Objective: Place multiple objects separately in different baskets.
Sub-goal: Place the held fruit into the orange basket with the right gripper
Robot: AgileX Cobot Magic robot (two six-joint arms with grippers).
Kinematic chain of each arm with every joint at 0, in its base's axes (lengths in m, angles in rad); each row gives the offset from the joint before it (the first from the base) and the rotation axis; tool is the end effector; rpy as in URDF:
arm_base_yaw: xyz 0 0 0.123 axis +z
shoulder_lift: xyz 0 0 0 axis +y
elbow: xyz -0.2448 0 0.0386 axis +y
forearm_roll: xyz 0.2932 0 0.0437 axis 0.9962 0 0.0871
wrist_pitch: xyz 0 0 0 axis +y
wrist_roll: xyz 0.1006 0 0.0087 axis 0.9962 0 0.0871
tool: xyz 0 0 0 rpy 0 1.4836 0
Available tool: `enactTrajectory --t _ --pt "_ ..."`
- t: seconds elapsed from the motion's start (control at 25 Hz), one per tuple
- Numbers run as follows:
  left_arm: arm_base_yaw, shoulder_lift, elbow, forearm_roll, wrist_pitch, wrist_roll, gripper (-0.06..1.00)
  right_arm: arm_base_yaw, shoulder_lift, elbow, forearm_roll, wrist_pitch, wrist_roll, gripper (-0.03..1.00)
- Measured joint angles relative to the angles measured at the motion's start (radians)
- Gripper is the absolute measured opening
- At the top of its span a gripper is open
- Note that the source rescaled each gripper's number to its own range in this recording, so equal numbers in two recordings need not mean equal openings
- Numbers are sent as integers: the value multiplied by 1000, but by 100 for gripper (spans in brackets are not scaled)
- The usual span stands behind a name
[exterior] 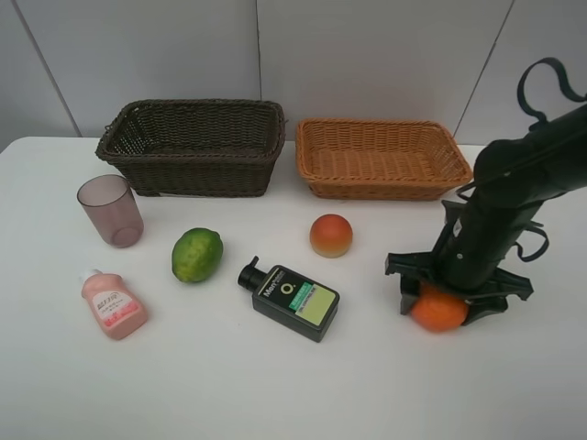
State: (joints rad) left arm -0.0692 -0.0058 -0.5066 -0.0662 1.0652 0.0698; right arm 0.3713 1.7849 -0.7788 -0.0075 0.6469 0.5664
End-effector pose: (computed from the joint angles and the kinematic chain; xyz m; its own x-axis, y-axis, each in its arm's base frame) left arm 0.0786 -0.0113 0.2968 -0.4422 0.0684 -0.8943 0.1374 0.9905 0.0078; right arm 0.2648 0.1026 0.0287 -0.9821 0.1880 -0.0066 0.1880 0.9822 -0.0012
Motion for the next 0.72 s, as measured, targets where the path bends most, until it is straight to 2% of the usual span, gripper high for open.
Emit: enactTrajectory --t 0.16,0.36,0.56,0.72 --pt "0 0 0 0 0 0 100 0 -42 -85 0 112 -112 38" --pt "0 0 0 0 0 0 100 0 -48 -280 -2 257 -224 38" --pt "0 0 0 0 0 0 100 0 -16 -512 -72 347 -245 38" --pt "0 0 0 0 0 0 100 0 85 -724 -139 381 -245 38"
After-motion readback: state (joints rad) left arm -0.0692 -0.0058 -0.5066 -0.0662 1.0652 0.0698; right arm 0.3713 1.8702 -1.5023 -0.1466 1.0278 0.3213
